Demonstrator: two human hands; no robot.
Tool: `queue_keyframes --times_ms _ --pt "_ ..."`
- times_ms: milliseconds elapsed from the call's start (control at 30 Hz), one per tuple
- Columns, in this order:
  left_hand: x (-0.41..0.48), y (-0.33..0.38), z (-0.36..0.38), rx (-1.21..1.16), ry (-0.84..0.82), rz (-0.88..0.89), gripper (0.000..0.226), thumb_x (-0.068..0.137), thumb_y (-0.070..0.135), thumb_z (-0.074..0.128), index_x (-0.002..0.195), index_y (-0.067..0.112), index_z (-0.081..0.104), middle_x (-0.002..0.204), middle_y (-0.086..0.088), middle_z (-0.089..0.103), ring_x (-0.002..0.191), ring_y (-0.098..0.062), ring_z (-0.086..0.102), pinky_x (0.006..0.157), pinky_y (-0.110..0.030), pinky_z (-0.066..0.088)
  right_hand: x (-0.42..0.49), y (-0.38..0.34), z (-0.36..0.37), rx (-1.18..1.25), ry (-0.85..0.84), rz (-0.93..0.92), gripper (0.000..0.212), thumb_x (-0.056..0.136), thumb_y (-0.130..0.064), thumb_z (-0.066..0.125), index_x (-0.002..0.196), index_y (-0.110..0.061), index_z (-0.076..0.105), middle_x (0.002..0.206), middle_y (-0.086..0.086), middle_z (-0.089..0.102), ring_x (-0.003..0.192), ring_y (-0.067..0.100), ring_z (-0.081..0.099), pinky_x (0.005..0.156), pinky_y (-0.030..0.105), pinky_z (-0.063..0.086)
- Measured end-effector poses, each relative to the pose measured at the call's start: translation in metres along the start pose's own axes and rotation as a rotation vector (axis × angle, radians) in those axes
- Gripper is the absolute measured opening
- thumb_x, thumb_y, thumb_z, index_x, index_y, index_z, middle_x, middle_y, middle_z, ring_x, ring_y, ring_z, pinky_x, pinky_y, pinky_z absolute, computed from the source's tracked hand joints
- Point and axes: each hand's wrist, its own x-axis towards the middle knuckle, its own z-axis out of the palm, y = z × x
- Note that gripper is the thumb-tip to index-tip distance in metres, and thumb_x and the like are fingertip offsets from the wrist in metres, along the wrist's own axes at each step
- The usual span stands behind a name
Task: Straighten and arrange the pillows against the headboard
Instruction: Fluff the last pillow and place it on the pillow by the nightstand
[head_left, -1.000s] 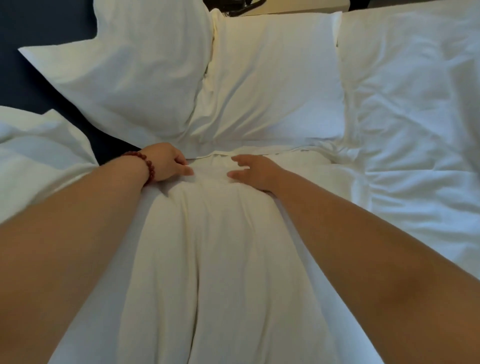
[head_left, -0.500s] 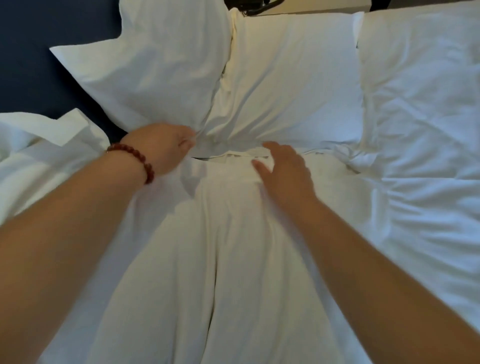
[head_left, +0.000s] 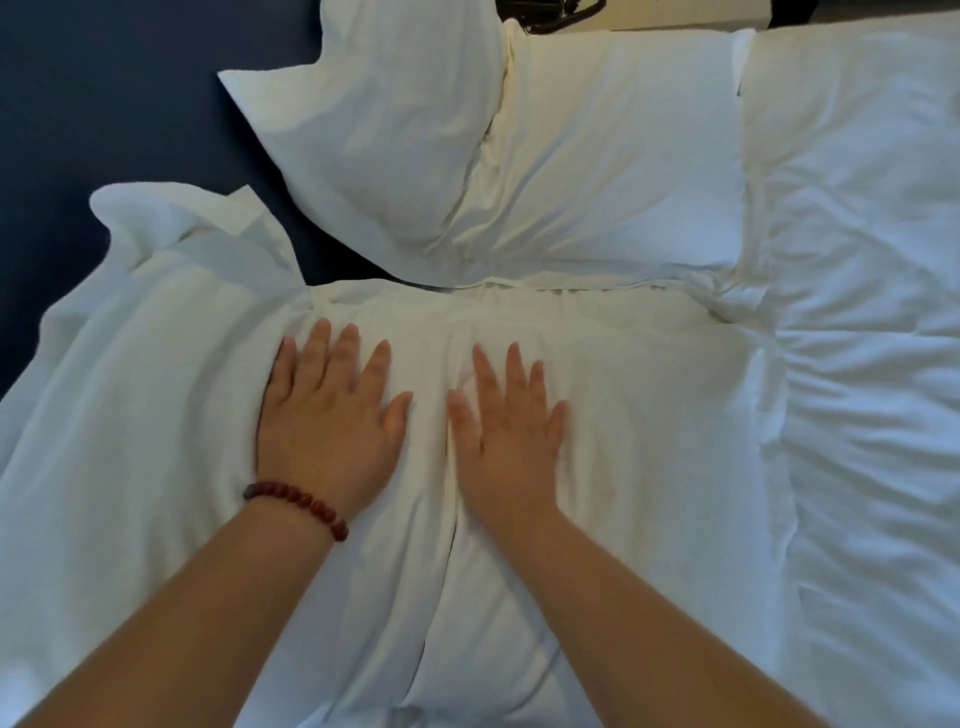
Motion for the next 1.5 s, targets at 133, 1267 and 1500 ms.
queue_keyframes --times_ms 133,1267,1500 --pt "-0.029 0.007 0.012 -0.018 0.058 -0.023 0.065 0.095 0.054 0.009 0.155 0.029 0.009 0.164 -0.003 0.004 0.15 -0.027 -0.005 0.116 -0.045 -0.015 -0.035 -0.003 0.033 -0.108 -0.061 -0.09 0.071 0.087 -0.066 -0.017 0.153 -0.04 -0.012 0.164 -0.007 -0.016 0.147 0.014 -0.026 0.117 0.047 -0.02" --pt "-0.159 0.087 0.145 -0.251 0.195 0.145 0.065 0.095 0.047 0.027 0.151 0.014 0.032 0.159 -0.014 0.024 0.148 -0.029 0.013 0.12 -0.046 -0.003 -0.169 0.111 0.017 -0.581 0.038 -0.22 0.062 0.101 -0.054 0.026 0.156 -0.028 0.023 0.165 0.008 0.013 0.152 0.028 0.008 0.121 0.048 0.007" --pt "-0.177 0.105 0.157 -0.41 0.242 0.035 0.058 0.096 0.036 0.032 0.149 0.012 0.036 0.157 -0.013 0.03 0.147 -0.028 0.018 0.12 -0.041 0.002 -0.174 0.123 0.019 -0.533 0.082 -0.328 0.061 0.099 -0.047 0.036 0.153 -0.019 0.035 0.161 0.015 0.025 0.15 0.032 0.017 0.121 0.048 0.012"
